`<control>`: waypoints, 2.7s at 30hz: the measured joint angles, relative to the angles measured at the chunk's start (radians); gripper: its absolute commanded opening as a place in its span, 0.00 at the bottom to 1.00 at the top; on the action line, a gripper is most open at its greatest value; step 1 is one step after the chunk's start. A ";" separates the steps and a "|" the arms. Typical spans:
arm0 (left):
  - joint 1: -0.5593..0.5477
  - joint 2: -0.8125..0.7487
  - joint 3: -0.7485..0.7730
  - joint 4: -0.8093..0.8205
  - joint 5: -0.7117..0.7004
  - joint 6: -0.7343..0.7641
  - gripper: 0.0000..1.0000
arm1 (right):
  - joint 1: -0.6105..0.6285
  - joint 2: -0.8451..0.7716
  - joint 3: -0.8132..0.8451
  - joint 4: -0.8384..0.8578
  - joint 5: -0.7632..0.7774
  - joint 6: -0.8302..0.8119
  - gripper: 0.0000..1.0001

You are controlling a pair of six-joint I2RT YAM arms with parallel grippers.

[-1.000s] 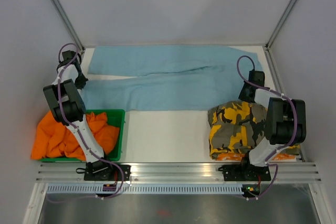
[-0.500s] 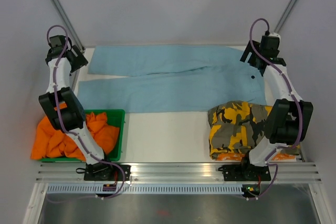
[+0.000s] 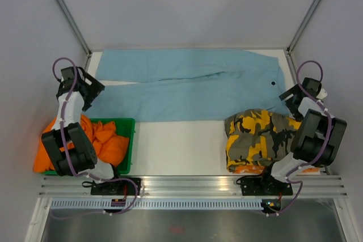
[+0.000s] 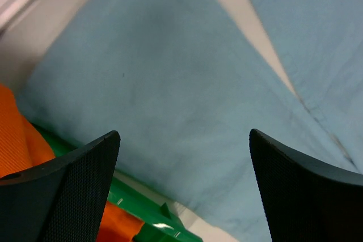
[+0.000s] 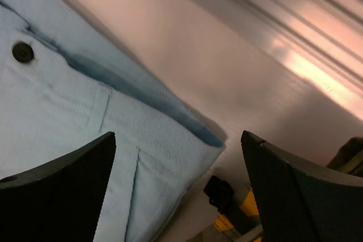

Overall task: Fold and stack the trousers
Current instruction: Fold the trousers

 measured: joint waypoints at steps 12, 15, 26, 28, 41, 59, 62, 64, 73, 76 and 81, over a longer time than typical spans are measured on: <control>0.000 -0.047 -0.151 0.068 0.052 -0.072 0.99 | 0.020 0.022 -0.122 0.204 -0.119 0.050 0.88; 0.000 -0.047 -0.152 0.077 0.052 -0.077 0.99 | 0.020 0.043 -0.130 0.248 -0.126 0.064 0.78; 0.000 -0.050 -0.193 0.095 0.045 -0.127 0.97 | 0.018 0.140 -0.111 0.370 -0.179 0.086 0.00; -0.002 -0.060 -0.250 0.113 0.053 -0.154 0.96 | 0.019 0.139 -0.106 0.365 -0.187 0.089 0.00; -0.045 0.133 -0.174 0.070 -0.068 -0.210 0.93 | 0.053 -0.016 -0.042 0.323 -0.264 0.098 0.00; -0.061 0.310 -0.045 -0.029 -0.232 -0.205 0.08 | 0.054 0.008 -0.042 0.309 -0.264 0.105 0.00; -0.062 0.310 -0.045 -0.020 -0.227 -0.198 0.02 | 0.054 0.008 -0.042 0.308 -0.264 0.105 0.00; -0.063 0.309 -0.045 -0.014 -0.219 -0.186 0.02 | 0.054 0.008 -0.042 0.305 -0.265 0.103 0.00; -0.065 0.211 -0.022 0.029 -0.146 -0.097 0.02 | 0.055 0.008 0.035 0.270 -0.310 0.077 0.00; -0.068 0.172 0.018 0.047 -0.110 -0.077 0.02 | 0.055 0.008 0.060 0.268 -0.331 0.077 0.00; -0.074 0.119 0.065 0.071 -0.074 -0.053 0.02 | 0.056 0.007 0.079 0.269 -0.348 0.077 0.00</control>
